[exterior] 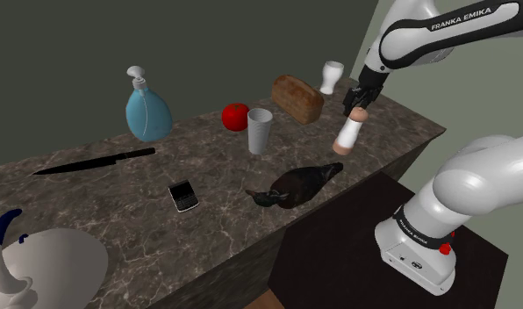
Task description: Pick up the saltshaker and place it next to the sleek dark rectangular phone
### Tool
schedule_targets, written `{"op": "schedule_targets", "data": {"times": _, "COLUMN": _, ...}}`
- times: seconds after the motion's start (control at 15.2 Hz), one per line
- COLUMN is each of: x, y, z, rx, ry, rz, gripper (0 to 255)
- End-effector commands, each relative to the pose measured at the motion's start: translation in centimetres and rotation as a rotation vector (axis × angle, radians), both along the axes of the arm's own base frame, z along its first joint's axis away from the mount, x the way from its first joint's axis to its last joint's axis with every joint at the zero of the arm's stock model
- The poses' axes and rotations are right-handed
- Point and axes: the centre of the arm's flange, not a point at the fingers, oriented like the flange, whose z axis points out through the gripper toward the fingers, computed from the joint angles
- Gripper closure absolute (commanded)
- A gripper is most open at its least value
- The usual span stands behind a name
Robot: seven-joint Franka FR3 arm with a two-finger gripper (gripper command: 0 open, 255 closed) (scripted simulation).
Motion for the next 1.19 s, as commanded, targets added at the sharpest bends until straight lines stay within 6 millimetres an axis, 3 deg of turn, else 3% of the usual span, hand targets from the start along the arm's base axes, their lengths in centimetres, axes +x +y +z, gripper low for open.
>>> {"op": "schedule_targets", "data": {"times": 0.0, "x": 0.0, "y": 0.0, "z": 0.0, "rx": 0.001, "ry": 0.002, "rz": 0.0, "gripper": 255}}
{"op": "schedule_targets", "data": {"times": 1.12, "x": 0.0, "y": 0.0, "z": 8.9, "rx": 0.001, "ry": 0.002, "rz": 0.0, "gripper": 255}}
